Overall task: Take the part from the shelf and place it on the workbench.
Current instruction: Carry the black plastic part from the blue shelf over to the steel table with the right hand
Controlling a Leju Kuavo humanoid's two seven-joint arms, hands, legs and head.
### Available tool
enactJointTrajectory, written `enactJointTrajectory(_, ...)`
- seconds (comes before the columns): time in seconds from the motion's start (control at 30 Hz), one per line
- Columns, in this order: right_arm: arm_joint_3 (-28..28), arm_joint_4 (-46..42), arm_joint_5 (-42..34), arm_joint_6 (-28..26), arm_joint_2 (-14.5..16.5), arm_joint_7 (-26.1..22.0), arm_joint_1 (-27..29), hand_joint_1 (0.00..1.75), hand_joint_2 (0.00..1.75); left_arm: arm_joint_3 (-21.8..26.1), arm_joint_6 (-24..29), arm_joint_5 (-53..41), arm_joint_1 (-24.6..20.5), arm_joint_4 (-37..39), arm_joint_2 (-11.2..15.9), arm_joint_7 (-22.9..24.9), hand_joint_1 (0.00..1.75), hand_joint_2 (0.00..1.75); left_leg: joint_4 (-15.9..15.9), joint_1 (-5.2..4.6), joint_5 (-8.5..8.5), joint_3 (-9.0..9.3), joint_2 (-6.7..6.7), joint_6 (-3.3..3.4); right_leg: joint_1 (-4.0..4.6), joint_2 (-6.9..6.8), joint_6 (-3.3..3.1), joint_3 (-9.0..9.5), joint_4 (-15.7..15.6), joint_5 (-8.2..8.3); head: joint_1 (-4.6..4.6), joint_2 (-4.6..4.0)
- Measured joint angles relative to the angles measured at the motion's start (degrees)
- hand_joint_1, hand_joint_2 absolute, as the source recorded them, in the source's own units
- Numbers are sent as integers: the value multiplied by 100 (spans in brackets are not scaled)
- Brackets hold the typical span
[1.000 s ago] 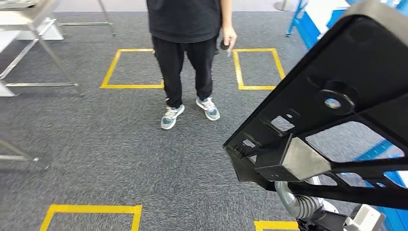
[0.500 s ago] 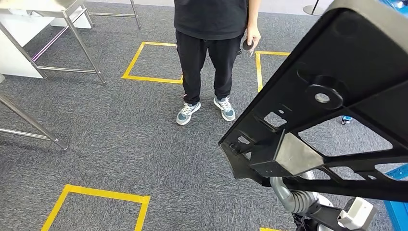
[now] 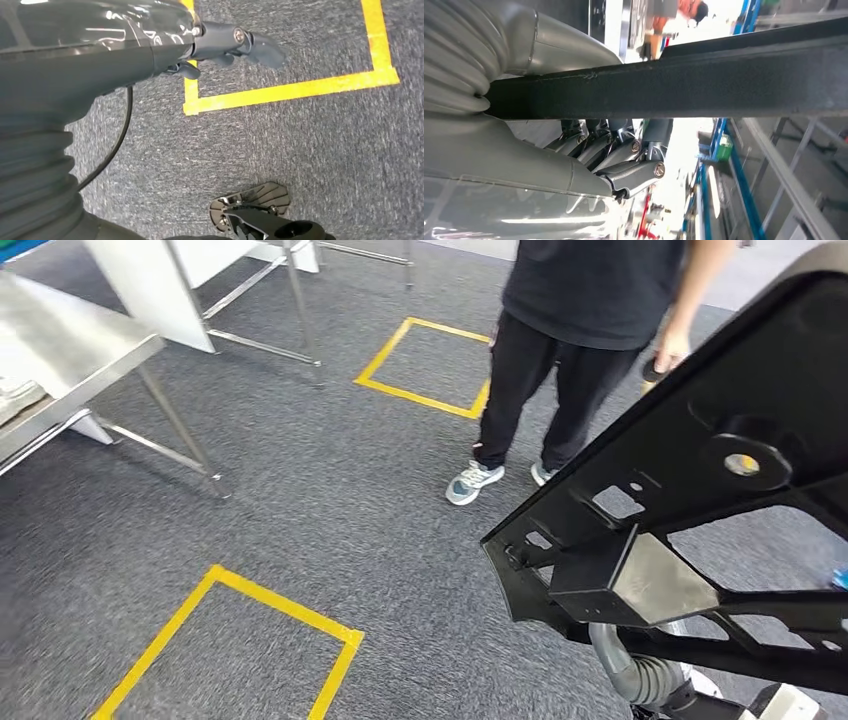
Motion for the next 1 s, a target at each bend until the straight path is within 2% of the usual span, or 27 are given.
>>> enactJointTrajectory(0.03,-2,-3,4,-1,1,-2,3,175,175,0,0,-8,4,1,-3,12,0,175,-2,5,5,-13,-73,-14,3,93,-7,82,-192,41,14,0)
enactJointTrajectory(0.07,-3,-7,8,-1,2,-4,3,175,175,-1,0,-11,15,1,-5,24,0,175,-9,14,15,-31,-137,-35,6,123,-8,115,-252,15,20,0)
enactJointTrajectory(0.1,-4,-10,10,-2,3,-7,1,175,175,-1,0,-15,33,2,-4,32,0,175,-25,22,29,-43,-202,-61,-3,72,-11,144,-289,14,25,0)
enactJointTrajectory(0.13,-4,-11,11,-2,4,-8,-3,175,175,-1,0,-16,54,2,1,37,0,175,-30,23,30,-44,-212,-84,-30,2,-27,171,-318,23,26,0)
enactJointTrajectory(0.17,-4,-11,11,-3,7,-10,-6,175,175,-1,0,-16,70,3,5,38,0,175,22,9,-9,-66,-110,-106,-63,-73,-52,206,-351,31,2,0)
enactJointTrajectory(0.2,-6,-13,10,-4,13,-14,-3,175,175,-1,0,-17,76,3,10,38,0,175,169,-5,-99,-128,54,-126,-95,-159,-79,242,-382,37,-39,0)
enactJointTrajectory(0.27,-13,-14,10,-6,21,-18,13,175,175,-1,1,-17,71,4,15,37,0,175,759,7,-390,-403,437,-165,-108,-328,-117,291,-407,25,-122,0)
enactJointTrajectory(0.3,-17,-14,10,-7,23,-21,18,175,175,-1,1,-17,67,4,15,37,0,175,1096,38,-513,-572,520,-188,-107,-413,-121,305,-407,12,-144,0)
enactJointTrajectory(0.33,-20,-14,11,-7,25,-20,21,175,175,0,1,-18,67,4,15,37,0,175,1323,77,-567,-693,564,-215,-112,-496,-117,319,-406,-2,-155,0)
enactJointTrajectory(0.37,-21,-14,11,-7,27,-19,21,175,175,1,1,-19,67,4,16,38,0,175,1371,118,-530,-726,596,-250,-121,-573,-103,332,-406,-18,-169,0)
enactJointTrajectory(0.4,-21,-14,11,-7,28,-19,22,175,175,2,1,-20,70,4,19,40,0,175,1200,162,-401,-650,637,-287,-138,-643,-79,350,-404,-37,-187,0)
enactJointTrajectory(0.47,-24,-14,10,-7,29,-19,22,175,175,5,1,-24,74,4,18,47,0,175,511,225,-87,-305,840,-375,-164,-753,-5,403,-397,-85,-234,0)
enactJointTrajectory(0.5,-29,-14,10,-8,29,-19,22,175,175,6,1,-26,73,4,12,50,0,175,235,236,6,-167,933,-389,-158,-797,42,426,-385,-116,-251,0)
enactJointTrajectory(0.53,-35,-15,9,-10,30,-19,22,175,175,7,1,-28,70,4,3,51,0,175,84,228,32,-95,995,-385,-146,-834,82,452,-380,-140,-242,0)
enactJointTrajectory(0.57,-38,-15,8,-11,31,-19,22,175,175,7,-1,-29,65,4,-4,51,0,175,58,201,2,-86,1000,-358,-130,-871,117,477,-387,-155,-218,0)
enactJointTrajectory(0.63,-39,-16,7,-13,32,-20,15,175,175,7,-1,-38,64,3,-7,52,0,175,43,165,-4,-88,874,-257,-137,-936,180,540,-421,-179,-152,0)
enactJointTrajectory(0.7,-42,-17,3,-13,33,-22,7,175,175,8,0,-49,59,1,-1,55,0,175,24,155,0,-76,749,-160,-159,-794,211,504,-279,-314,-108,0)
enactJointTrajectory(0.77,-52,-18,-5,-13,32,-26,17,175,175,11,-1,-58,44,0,5,58,0,175,14,148,4,-70,621,-88,-143,-530,191,202,332,-631,-31,0)
enactJointTrajectory(0.8,-55,-19,-9,-13,32,-29,29,175,175,12,-1,-65,37,0,7,59,0,175,14,138,4,-71,552,-67,-124,-455,178,-10,725,-783,5,0)
enactJointTrajectory(0.83,-57,-18,-11,-13,31,-28,40,175,175,13,-2,-70,33,0,7,60,0,175,14,126,3,-69,474,-54,-104,-416,166,-202,1044,-863,38,0)
enactJointTrajectory(0.87,-58,-18,-12,-13,31,-28,48,175,175,13,-2,-75,36,0,7,62,0,175,14,114,3,-65,390,-50,-88,-396,150,-318,1189,-834,60,0)
enactJointTrajectory(0.9,-61,-18,-14,-13,31,-28,52,175,175,13,-2,-78,41,0,8,65,0,175,15,106,4,-58,302,-49,-75,-377,130,-330,1111,-694,72,0)
enactJointTrajectory(0.93,-66,-18,-15,-13,30,-29,53,175,175,14,-2,-80,44,0,8,67,0,175,15,101,4,-50,210,-49,-63,-335,107,-252,848,-476,80,0)
enactJointTrajectory(0.97,-74,-19,-15,-13,29,-29,53,175,175,15,-2,-84,47,0,8,68,0,175,15,104,5,-44,127,-51,-56,-221,81,-113,473,-249,90,0)
enactJointTrajectory(1.0,-84,-19,-16,-11,30,-30,56,175,175,15,-2,-89,45,0,8,68,0,175,22,100,8,-48,45,-60,-55,-89,58,29,119,-95,100,0)
